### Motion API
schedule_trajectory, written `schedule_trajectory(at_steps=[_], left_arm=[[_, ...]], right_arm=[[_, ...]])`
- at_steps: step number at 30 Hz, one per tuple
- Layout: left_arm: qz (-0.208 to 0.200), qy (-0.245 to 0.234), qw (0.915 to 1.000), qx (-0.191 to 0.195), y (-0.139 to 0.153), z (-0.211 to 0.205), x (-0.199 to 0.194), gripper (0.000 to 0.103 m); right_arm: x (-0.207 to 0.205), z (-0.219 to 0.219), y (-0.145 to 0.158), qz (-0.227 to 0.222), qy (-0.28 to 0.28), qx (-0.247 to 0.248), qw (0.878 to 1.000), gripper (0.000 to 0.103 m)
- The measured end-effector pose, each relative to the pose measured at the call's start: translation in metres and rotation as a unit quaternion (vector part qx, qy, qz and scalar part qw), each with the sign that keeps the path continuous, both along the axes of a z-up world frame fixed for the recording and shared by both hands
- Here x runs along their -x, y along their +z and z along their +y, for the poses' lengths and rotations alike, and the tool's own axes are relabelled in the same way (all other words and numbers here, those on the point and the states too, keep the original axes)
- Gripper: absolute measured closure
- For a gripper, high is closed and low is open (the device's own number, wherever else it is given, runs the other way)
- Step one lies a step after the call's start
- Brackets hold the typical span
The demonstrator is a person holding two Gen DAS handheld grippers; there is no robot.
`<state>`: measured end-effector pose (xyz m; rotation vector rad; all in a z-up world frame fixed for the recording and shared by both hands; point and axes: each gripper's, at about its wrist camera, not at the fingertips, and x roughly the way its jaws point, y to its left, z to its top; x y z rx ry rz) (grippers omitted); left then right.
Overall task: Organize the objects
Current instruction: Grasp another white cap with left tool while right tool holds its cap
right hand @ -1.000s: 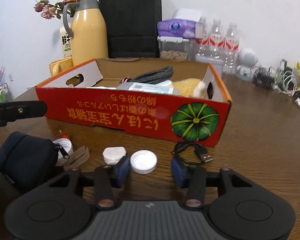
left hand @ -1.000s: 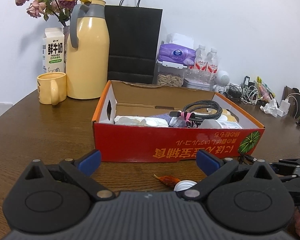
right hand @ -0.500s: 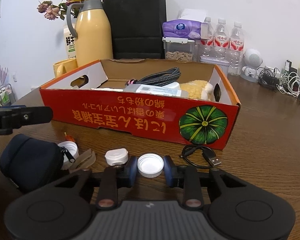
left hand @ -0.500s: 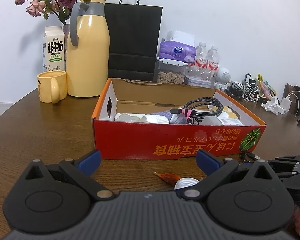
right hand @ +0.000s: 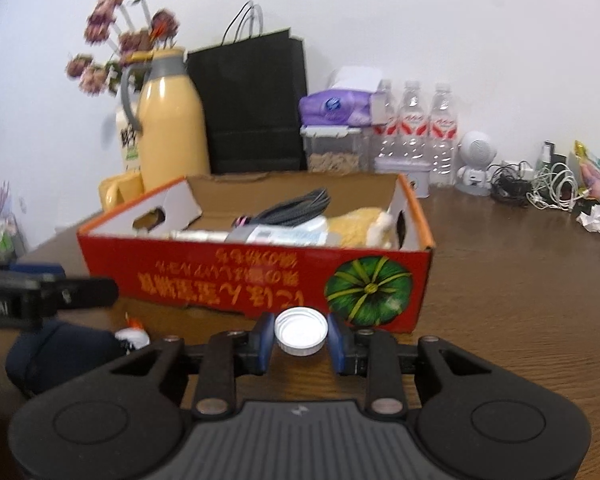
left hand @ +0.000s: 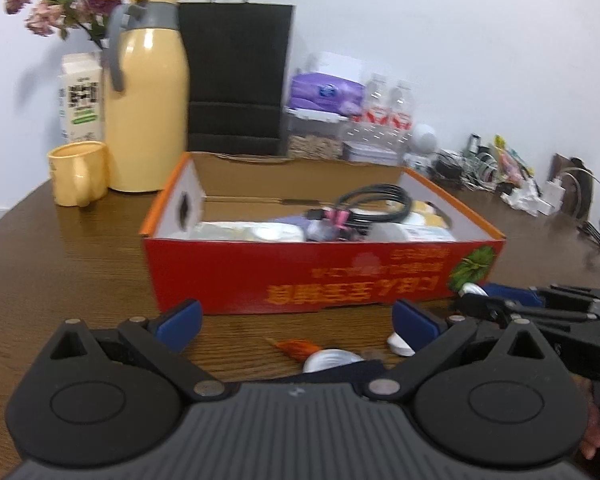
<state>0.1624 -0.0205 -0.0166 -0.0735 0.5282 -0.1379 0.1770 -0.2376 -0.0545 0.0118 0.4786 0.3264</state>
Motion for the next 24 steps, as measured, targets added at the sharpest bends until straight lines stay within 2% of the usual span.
schedule_trajectory(at_steps=[6, 10, 12, 14, 16, 18, 21, 23, 24], left_arm=[[0.041, -0.035, 0.9979, -0.037, -0.002, -0.042, -0.015, 0.000], [0.063, -0.051, 0.9961, -0.036, -0.008, -0.062, -0.027, 0.000], [0.072, -0.052, 0.9954, -0.037, -0.011, -0.069, -0.032, 0.007], [0.083, -0.048, 0.9946, -0.039, -0.014, -0.074, -0.038, 0.023], [0.095, -0.046, 0.9937, -0.038, -0.018, -0.076, -0.042, 0.032], [0.103, -0.046, 0.9931, -0.034, -0.020, -0.079, -0.045, 0.033], [0.104, -0.053, 0.9926, -0.035, -0.023, -0.083, -0.044, 0.046], [0.106, -0.059, 0.9920, -0.034, -0.025, -0.085, -0.044, 0.063], [0.107, -0.060, 0.9918, -0.037, -0.026, -0.087, -0.045, 0.068]], right_arm=[[0.000, -0.023, 0.006, -0.016, -0.029, -0.034, 0.999, 0.076], [0.001, -0.032, 0.007, -0.021, -0.033, -0.048, 0.998, 0.076], [0.002, -0.037, 0.008, -0.025, -0.035, -0.056, 0.998, 0.076], [0.004, -0.041, 0.009, -0.028, -0.037, -0.061, 0.997, 0.076], [0.005, -0.044, 0.009, -0.029, -0.040, -0.066, 0.997, 0.076], [0.005, -0.045, 0.010, -0.032, -0.039, -0.069, 0.996, 0.076], [0.008, -0.043, 0.009, -0.035, -0.035, -0.066, 0.997, 0.076], [0.008, -0.042, 0.009, -0.035, -0.034, -0.065, 0.997, 0.076], [0.008, -0.041, 0.009, -0.035, -0.034, -0.064, 0.997, 0.076]])
